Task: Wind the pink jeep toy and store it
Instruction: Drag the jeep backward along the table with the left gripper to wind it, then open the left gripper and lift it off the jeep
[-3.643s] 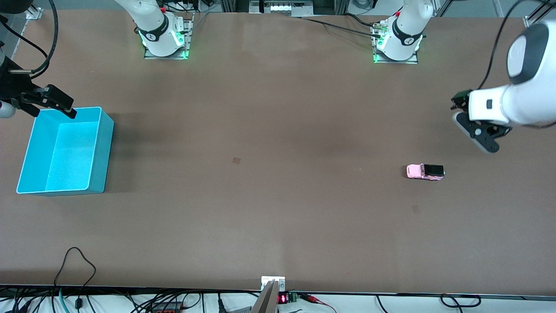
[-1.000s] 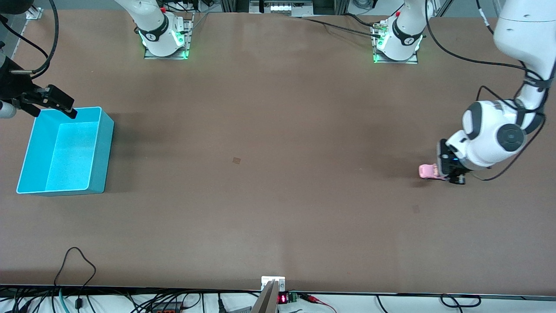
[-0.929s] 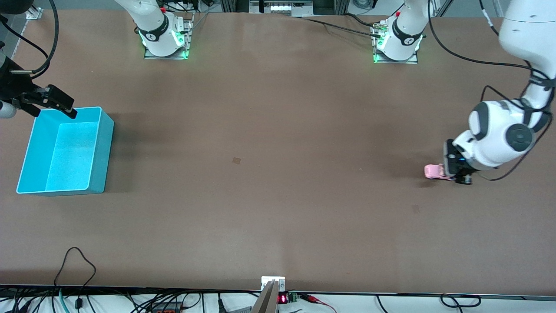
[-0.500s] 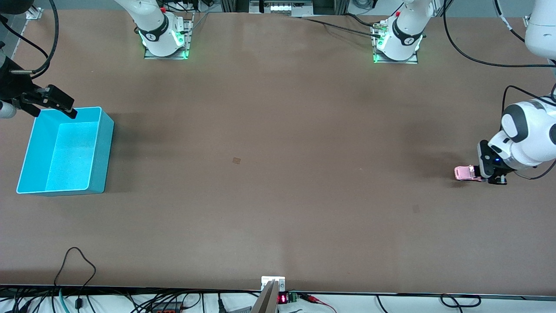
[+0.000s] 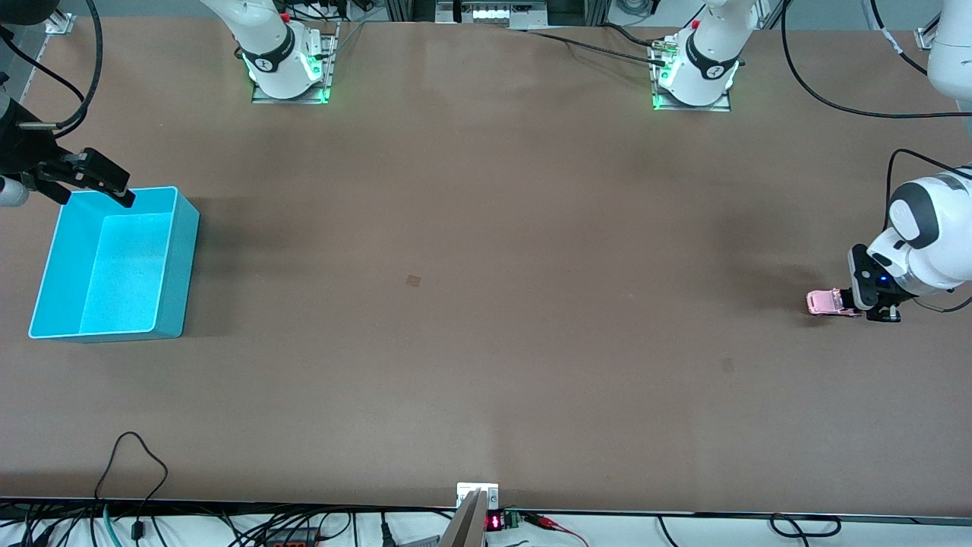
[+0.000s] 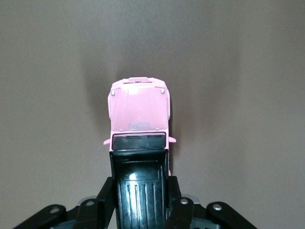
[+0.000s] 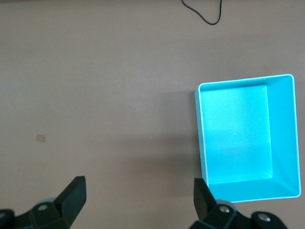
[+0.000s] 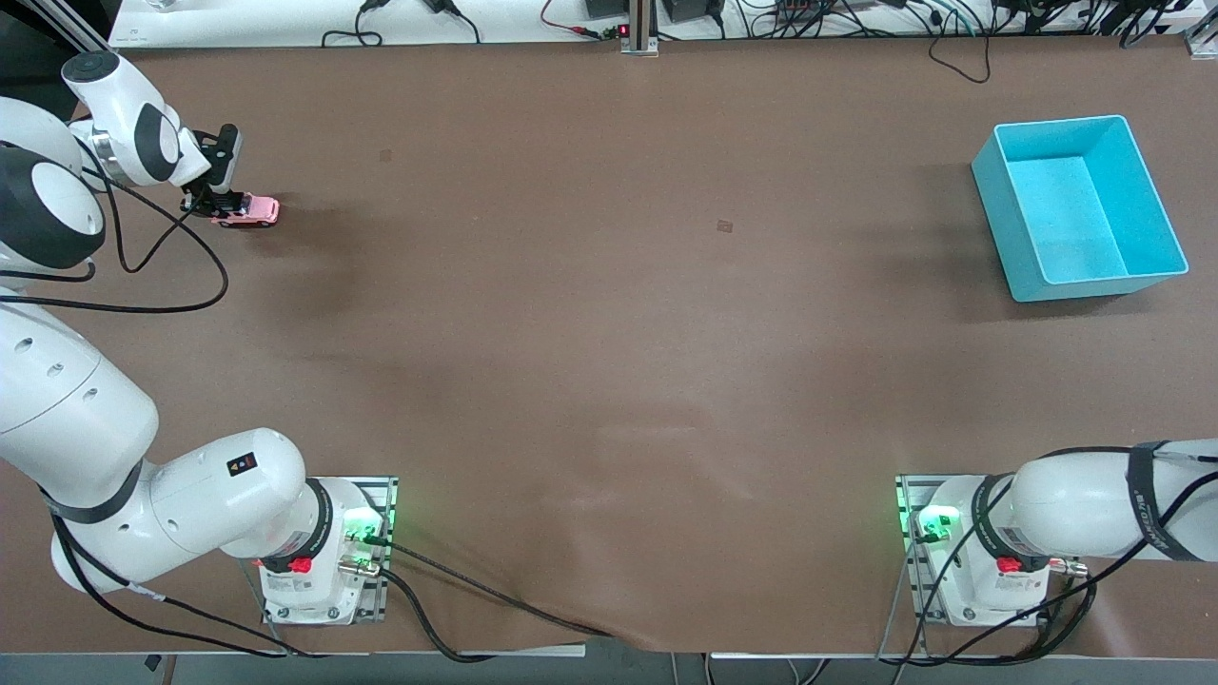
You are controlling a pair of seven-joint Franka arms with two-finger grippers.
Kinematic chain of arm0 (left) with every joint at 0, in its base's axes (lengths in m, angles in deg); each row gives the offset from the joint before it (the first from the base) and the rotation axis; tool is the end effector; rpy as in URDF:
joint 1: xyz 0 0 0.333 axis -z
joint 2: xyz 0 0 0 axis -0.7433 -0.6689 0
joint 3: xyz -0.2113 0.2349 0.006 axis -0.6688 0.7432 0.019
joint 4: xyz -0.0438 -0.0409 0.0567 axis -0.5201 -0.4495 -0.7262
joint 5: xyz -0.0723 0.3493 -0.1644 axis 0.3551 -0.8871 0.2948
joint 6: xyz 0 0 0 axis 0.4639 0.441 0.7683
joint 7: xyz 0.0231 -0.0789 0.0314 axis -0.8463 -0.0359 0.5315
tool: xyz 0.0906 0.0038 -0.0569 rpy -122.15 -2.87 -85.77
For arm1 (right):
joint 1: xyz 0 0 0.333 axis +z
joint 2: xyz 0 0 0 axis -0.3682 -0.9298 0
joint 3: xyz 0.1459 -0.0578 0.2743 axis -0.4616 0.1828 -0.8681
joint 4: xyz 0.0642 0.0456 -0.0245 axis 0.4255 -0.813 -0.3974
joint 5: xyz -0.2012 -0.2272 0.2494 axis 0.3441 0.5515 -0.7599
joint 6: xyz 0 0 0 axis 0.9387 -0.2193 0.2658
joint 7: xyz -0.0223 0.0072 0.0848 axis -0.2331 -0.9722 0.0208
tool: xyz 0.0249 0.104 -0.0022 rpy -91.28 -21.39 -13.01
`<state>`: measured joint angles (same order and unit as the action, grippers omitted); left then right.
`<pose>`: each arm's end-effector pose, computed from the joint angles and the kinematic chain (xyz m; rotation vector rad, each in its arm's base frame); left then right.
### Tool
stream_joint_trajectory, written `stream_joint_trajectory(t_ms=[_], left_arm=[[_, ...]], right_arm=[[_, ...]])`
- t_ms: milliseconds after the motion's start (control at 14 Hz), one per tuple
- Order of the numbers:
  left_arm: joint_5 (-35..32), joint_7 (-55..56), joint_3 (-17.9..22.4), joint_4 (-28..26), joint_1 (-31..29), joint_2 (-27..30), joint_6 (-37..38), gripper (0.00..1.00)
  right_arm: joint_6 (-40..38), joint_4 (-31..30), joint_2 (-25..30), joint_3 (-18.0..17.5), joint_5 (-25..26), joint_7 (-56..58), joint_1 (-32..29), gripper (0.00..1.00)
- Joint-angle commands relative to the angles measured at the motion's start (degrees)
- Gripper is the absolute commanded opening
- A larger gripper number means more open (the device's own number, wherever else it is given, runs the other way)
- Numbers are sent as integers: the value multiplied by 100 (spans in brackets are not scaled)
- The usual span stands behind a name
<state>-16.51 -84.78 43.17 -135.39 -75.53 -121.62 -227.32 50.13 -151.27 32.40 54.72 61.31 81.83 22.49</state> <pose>0.5824 0.2609 0.2047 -2.1309 2.1867 0.1085 0.5556 -0.0058 0.5986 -3.1259 0.0797 -0.1442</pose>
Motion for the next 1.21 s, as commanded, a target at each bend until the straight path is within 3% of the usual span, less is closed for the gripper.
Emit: stream_joint_trajectory(t_ms=[0, 71, 143, 214, 286, 714, 857, 1143], left_arm=[[-205, -155, 16, 66, -158, -482, -30, 18], [-213, -155, 16, 66, -149, -482, -21, 23], [-214, -155, 7, 75, -123, -465, -4, 41], [-214, -173, -36, 84, -105, -439, 22, 80], [-231, -199, -63, 84, -88, -404, 40, 100], [-143, -103, -448, 303, -17, 106, 1031, 100], [-143, 264, -546, 470, -8, 281, 1593, 100], [-152, 1669, -1142, 874, -8, 589, 2937, 100]], right_arm=[[-10, -62, 79, 49, -27, 43, 52, 100], [-10, -62, 79, 49, -27, 43, 52, 100], [-10, -62, 79, 49, -27, 43, 52, 100], [-10, -62, 79, 49, -27, 43, 52, 100], [-10, -62, 79, 49, -27, 43, 52, 100], [-10, -62, 79, 49, -27, 43, 52, 100], [-10, -62, 79, 49, -27, 43, 52, 100], [-10, -62, 79, 49, -27, 43, 43, 100]])
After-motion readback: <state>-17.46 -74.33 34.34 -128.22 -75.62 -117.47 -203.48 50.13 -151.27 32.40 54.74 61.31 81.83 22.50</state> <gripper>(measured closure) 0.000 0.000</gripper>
